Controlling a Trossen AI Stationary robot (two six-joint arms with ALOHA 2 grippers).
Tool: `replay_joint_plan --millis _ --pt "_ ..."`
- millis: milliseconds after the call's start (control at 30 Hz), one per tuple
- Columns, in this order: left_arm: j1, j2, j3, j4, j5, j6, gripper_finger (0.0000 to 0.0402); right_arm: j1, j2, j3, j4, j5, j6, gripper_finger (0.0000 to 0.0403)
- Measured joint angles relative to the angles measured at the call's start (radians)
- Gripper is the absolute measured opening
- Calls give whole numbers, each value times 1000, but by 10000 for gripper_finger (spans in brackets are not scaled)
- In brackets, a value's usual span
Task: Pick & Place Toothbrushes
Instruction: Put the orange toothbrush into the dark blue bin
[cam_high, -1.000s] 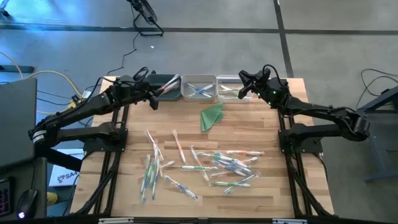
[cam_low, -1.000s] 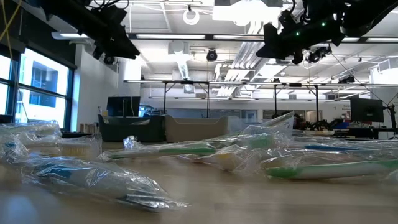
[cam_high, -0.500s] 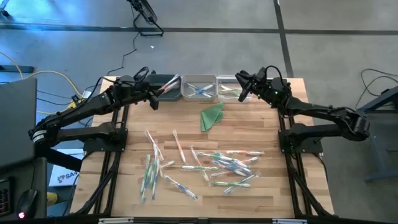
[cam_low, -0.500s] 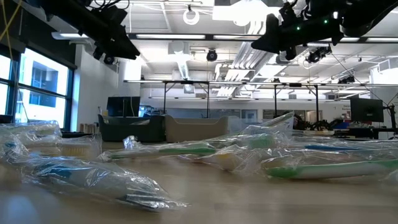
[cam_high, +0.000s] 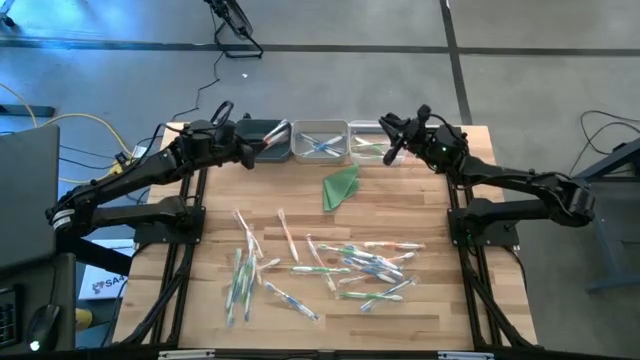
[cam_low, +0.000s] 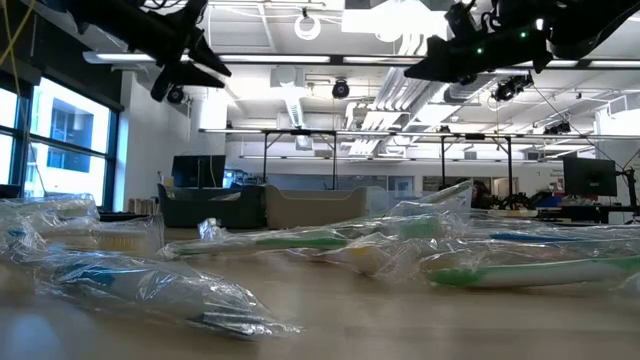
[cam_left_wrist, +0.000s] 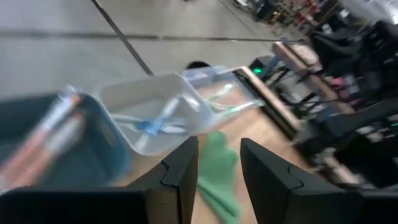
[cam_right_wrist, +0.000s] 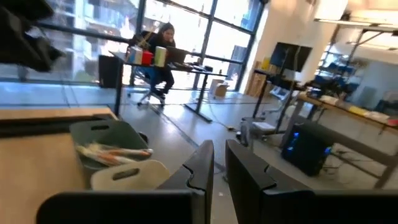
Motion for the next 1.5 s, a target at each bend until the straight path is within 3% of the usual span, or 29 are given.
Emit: replay_joint_plan --millis 233,633,833,1267,1500 --pt "-107 -1 0 -9 12 -174 117 -37 0 0 18 141 -4 34" --pt "-393 -1 0 -143 -203 -492 117 -73 0 0 60 137 -5 34" --pt "-516 25 0 -219 -262 -688 117 -87 0 0 83 136 -5 34" --pt "-651 161 0 -327 -268 -1094 117 -131 0 0 130 138 -135 34" --pt "-655 237 0 -450 -158 -1257 117 -149 0 0 130 137 -135 34"
